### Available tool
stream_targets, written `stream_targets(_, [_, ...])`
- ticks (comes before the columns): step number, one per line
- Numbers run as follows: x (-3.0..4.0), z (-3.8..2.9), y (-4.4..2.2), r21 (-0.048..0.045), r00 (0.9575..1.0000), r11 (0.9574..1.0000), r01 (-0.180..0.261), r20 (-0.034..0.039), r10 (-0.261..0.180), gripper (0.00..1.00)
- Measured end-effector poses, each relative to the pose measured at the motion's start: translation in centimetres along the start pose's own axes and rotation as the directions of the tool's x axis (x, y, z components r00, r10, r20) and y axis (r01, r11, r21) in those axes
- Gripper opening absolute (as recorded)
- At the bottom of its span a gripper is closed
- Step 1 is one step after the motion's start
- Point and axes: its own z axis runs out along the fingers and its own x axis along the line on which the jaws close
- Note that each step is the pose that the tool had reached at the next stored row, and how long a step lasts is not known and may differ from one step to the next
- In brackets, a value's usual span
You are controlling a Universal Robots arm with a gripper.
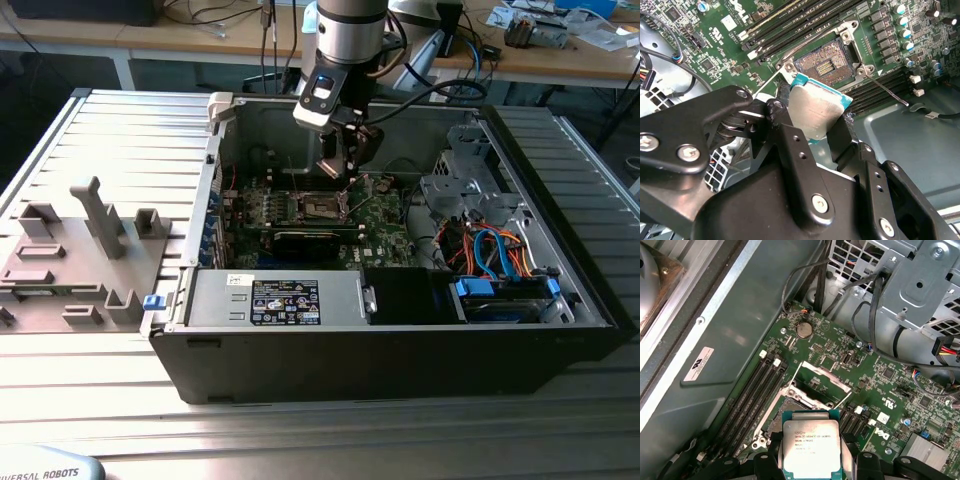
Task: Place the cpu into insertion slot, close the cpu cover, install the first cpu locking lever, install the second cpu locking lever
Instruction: 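Place the cpu into insertion slot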
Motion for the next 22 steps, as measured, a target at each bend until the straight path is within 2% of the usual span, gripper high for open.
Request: stream_targets(22, [0.00,0.05,0.00,-0.0003,0.9998,0.9998,-0.019,0.0013,0.019,0.54])
